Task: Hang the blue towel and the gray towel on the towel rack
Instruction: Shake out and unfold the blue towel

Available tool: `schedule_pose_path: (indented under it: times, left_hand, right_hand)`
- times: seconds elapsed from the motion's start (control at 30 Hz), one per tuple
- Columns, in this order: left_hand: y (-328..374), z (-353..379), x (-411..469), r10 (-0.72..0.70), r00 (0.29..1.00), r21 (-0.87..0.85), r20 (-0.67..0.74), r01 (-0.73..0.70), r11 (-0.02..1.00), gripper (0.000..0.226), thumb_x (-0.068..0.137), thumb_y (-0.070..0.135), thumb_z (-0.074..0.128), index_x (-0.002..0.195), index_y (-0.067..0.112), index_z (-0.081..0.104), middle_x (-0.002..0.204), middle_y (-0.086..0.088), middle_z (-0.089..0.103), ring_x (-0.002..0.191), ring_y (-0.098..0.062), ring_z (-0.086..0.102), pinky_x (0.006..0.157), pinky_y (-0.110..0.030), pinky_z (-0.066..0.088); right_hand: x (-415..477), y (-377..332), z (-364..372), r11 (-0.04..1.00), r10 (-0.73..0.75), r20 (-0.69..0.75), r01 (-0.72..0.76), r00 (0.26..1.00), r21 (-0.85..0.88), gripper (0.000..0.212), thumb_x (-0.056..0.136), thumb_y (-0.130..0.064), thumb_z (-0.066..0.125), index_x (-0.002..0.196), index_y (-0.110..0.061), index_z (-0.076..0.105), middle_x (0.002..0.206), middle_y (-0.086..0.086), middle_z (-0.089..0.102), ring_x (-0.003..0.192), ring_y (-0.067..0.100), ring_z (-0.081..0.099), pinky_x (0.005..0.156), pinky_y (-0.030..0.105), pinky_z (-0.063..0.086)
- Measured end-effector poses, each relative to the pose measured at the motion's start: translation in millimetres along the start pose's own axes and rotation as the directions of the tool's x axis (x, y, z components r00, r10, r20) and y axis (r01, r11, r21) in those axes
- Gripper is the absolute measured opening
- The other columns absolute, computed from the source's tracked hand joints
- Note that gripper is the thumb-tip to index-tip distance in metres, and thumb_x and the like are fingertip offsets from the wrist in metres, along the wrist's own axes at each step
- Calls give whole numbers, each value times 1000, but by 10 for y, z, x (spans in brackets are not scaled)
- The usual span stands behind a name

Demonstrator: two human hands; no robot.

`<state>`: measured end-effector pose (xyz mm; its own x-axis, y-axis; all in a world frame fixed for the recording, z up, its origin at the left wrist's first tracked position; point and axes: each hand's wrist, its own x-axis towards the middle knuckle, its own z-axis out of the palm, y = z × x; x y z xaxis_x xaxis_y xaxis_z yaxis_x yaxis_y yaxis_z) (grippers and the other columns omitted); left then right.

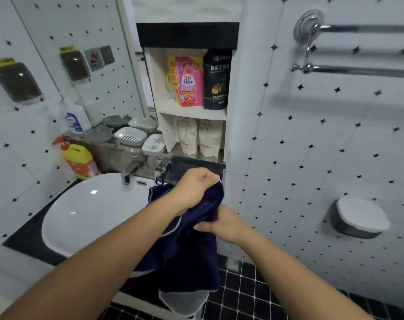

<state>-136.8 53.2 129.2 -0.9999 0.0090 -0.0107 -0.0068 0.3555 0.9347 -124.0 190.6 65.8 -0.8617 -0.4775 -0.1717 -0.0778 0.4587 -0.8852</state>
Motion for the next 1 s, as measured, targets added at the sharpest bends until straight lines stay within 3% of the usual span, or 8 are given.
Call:
schedule_pose_path:
  times: [0.1, 0.27, 0.47, 0.53, 0.63, 0.77, 0.87, 1.0]
  left_hand:
    - [621, 92, 78, 114, 993, -97, 37, -110, 989, 28, 94, 22, 62, 66, 22, 61, 55, 14, 62, 54, 0, 55, 59, -18, 44]
    - [1513, 275, 57, 314, 949, -135, -22, -314, 940, 9, 90, 16, 68, 82, 15, 68, 74, -1, 68, 68, -9, 61, 69, -21, 50]
    - [2087, 427, -28, 462, 886, 42, 45, -464, 885, 38, 73, 8, 82, 108, 10, 67, 92, -2, 73, 77, -5, 65, 74, -20, 54]
    - [2219, 587, -20, 438, 899, 76, 5, -437, 896, 27, 78, 6, 77, 104, 8, 68, 90, -6, 74, 74, -6, 65, 73, -23, 54]
    - [2436, 876, 17, 412, 906, -9, -96, -415, 910, 11, 89, 5, 65, 91, 15, 68, 81, 1, 70, 66, -3, 63, 67, -18, 52]
    - [2833, 1252, 32, 424, 894, -185, -147, -446, 876, 15, 94, 3, 55, 94, 11, 67, 86, -6, 71, 76, -16, 67, 69, -31, 57]
    - [3129, 1527, -40, 483, 869, -189, -108, -495, 848, 17, 93, 5, 57, 86, 16, 66, 77, 0, 71, 68, -12, 67, 62, -25, 55]
    - [3290, 1884, -147, 562, 826, -94, 49, -556, 826, 12, 90, 3, 60, 97, 6, 69, 88, -14, 73, 76, -15, 65, 74, -32, 55]
  right_hand:
    - [-79, -250, -231, 980, -39, -151, 67, 988, 188, 25, 78, -15, 77, 92, -30, 62, 81, -18, 74, 71, -7, 67, 59, 11, 49]
    - [-223, -757, -865, 910, 55, -388, 114, 920, 399, 12, 93, -16, 53, 100, -14, 63, 83, 6, 70, 45, 11, 58, 37, 23, 41]
    - [-628, -1181, -1851, 855, 69, -627, 278, 776, 439, 23, 91, -18, 46, 101, -10, 66, 77, 8, 70, 38, 15, 57, 37, 24, 44]
    - [-787, -1229, -2125, 845, 71, -661, 306, 747, 438, 26, 91, -19, 47, 104, -5, 65, 72, 12, 67, 38, 16, 57, 38, 24, 46]
    - [-1058, -1248, -2461, 860, 11, -706, 353, 708, 368, 20, 94, -23, 48, 104, -12, 62, 75, 12, 68, 40, 16, 59, 40, 25, 49]
    - [-1465, -1173, -2910, 908, -110, -756, 375, 645, 187, 6, 95, -24, 51, 92, -26, 56, 80, 6, 68, 43, 12, 61, 44, 25, 50]
    - [-1781, -1098, -3176, 885, -254, -677, 448, 691, 125, 18, 87, -26, 68, 102, -28, 59, 92, -2, 71, 63, 4, 70, 48, 20, 50]
    - [-1989, -1019, -3323, 893, -364, -611, 450, 703, -14, 35, 74, -25, 81, 106, -25, 68, 92, -5, 76, 84, 10, 73, 64, 25, 55]
